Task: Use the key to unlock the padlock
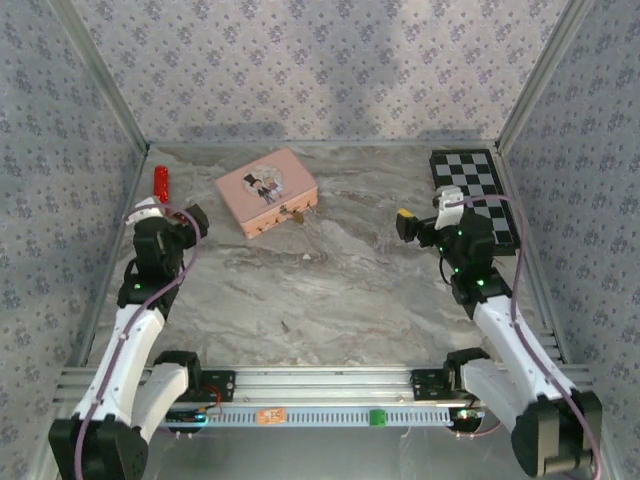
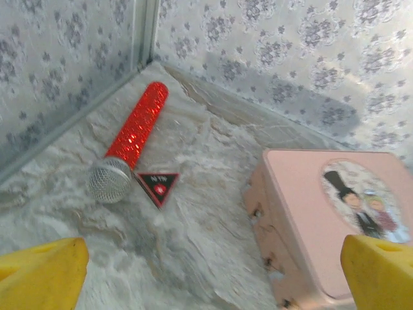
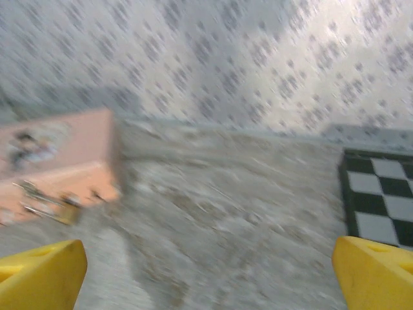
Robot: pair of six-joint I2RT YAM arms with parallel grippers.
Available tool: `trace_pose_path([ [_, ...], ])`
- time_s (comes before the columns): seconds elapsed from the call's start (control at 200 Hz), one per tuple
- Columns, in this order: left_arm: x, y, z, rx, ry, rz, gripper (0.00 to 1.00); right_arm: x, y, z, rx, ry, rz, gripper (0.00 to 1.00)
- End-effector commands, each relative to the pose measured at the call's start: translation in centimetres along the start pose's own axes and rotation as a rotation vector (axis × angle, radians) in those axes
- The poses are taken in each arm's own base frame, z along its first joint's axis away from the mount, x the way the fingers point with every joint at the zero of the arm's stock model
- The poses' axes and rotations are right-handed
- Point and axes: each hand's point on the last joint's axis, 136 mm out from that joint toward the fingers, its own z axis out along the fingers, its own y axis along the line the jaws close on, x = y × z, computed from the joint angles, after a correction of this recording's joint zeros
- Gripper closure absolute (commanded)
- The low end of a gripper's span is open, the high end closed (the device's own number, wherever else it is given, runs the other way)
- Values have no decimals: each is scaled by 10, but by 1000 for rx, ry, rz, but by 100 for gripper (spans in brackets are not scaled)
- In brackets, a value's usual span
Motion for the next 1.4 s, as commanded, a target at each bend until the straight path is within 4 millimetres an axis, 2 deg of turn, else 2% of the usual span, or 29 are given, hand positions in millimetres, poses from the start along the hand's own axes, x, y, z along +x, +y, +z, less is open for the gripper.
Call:
trace_pose_path([
  [0.0,38,13,-26,-38,192,-132,0,-3,17,-21,-41,82,251,1],
  [0.055,43,23,-39,-76,204,-194,0,-4,9,-32,26,108,384,1],
  [0.075,47,24,-41,-72,217,-205,0,5,3,-38,79,154,457,1],
  [0.135,52,12,-47,29,243,-195,0,27,-11,-55,202,243,600,1],
  [0.155,54,8,-49,63,254,-187,0,27,-15,-58,213,236,602,1],
  [0.175,56,4,-51,89,268,-184,0,23,-14,-57,187,213,608,1],
  [0.305,73,-21,-61,244,380,-155,0,31,-12,-58,124,234,614,1],
  [0.455,96,-34,-61,338,478,-150,0,58,10,-54,109,380,610,1],
  [0.53,106,-30,-56,331,497,-157,0,70,35,-51,80,427,580,1],
  [0.63,107,-28,-52,329,479,-155,0,91,68,-51,62,504,552,1],
  [0.885,74,-7,-61,229,282,-70,0,148,160,-52,26,718,466,1],
  [1.019,69,-2,-65,226,213,-69,0,172,203,-52,-7,833,428,1],
  [1.194,63,0,-75,215,161,-38,0,202,257,-47,-75,974,452,11],
  [1.394,61,-1,-83,226,134,-28,0,227,298,-45,-61,1156,377,21],
])
